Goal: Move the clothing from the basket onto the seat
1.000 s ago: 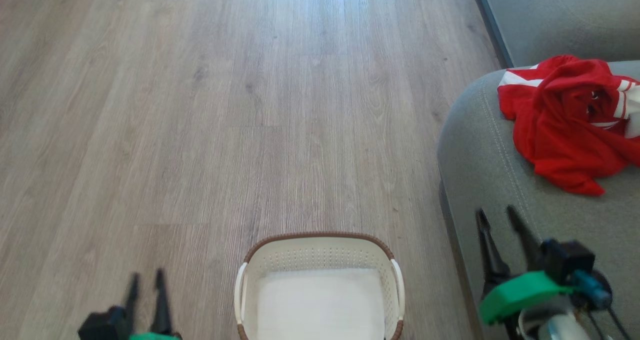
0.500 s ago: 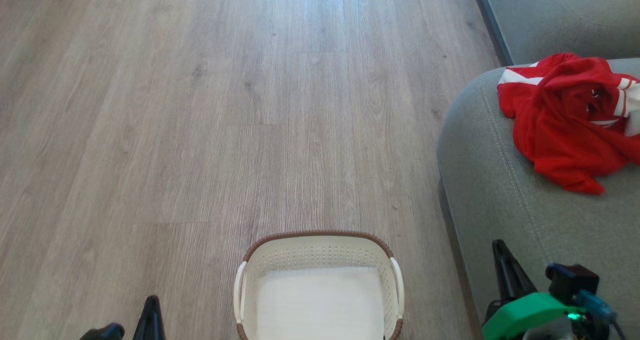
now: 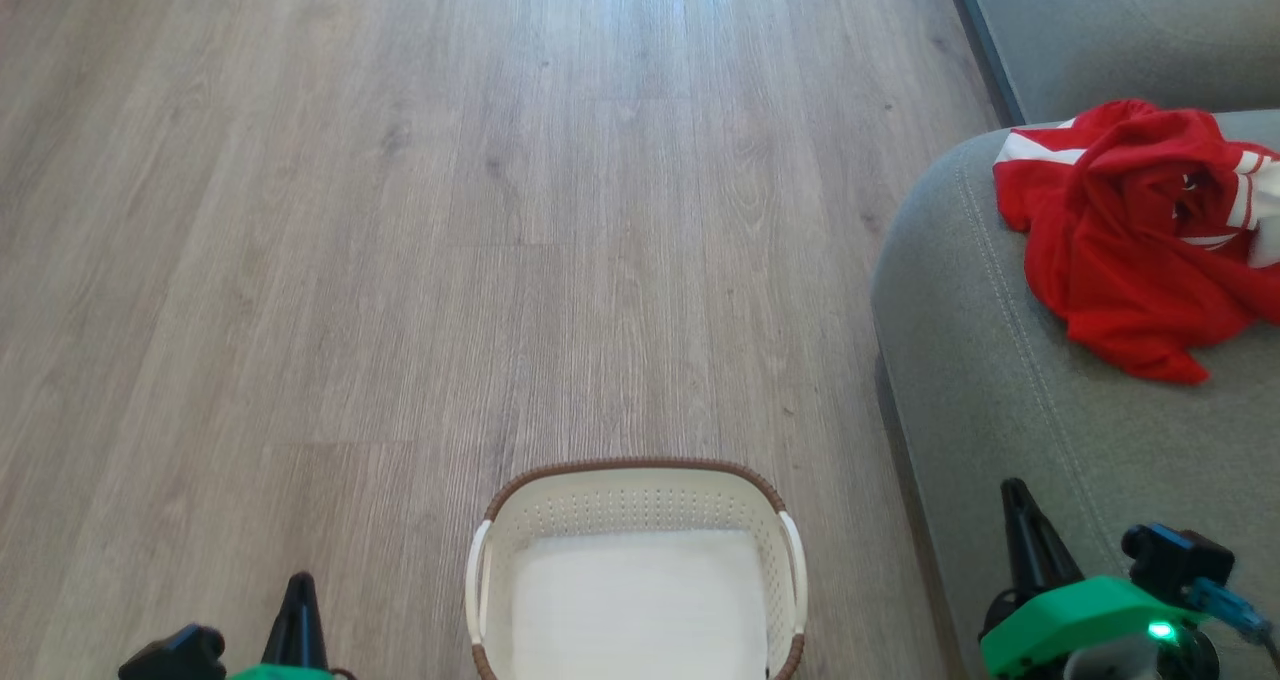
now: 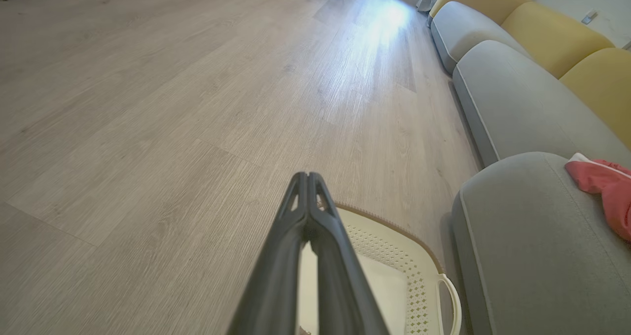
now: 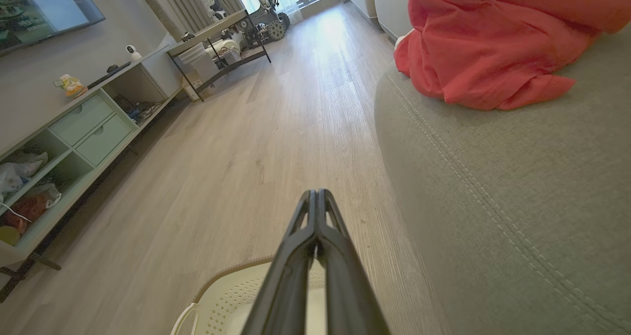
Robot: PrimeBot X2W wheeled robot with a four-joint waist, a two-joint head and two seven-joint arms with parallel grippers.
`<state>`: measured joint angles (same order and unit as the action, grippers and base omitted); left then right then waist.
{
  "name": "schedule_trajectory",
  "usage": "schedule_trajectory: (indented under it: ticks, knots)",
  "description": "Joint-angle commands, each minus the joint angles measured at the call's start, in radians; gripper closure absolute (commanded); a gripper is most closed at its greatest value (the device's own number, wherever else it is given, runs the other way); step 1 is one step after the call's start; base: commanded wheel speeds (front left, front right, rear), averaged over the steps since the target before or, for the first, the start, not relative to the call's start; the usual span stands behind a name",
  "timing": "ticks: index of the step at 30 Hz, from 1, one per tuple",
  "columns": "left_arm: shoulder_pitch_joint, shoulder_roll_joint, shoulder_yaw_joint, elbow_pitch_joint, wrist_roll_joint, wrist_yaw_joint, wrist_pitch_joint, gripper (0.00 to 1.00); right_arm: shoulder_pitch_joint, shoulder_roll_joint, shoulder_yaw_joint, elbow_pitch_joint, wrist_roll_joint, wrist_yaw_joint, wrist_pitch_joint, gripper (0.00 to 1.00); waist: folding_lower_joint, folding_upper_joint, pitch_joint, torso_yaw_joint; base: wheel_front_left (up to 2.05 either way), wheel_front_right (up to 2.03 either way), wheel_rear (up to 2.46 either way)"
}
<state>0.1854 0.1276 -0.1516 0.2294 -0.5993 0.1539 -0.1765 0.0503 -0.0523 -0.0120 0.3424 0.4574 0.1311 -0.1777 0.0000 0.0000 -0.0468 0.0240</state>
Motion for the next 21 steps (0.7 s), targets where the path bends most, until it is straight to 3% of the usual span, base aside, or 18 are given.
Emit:
schedule_trajectory:
  ticks: [1,21]
  knots:
    - [-0.047,0.005,0.021,-0.028,-0.026,-0.010,0.003,1.00,-0.059,0.000,-0.005,-0.038,0.030,0.000,0.007,1.00,0.0000,0.0000,0.001,0.000,0.00,0.00,0.00]
    - [-0.097,-0.009,0.068,-0.020,-0.230,-0.066,0.059,1.00,-0.080,0.001,-0.025,-0.051,0.260,0.000,0.065,1.00,0.0000,0.0000,0.011,-0.005,0.00,0.00,0.00]
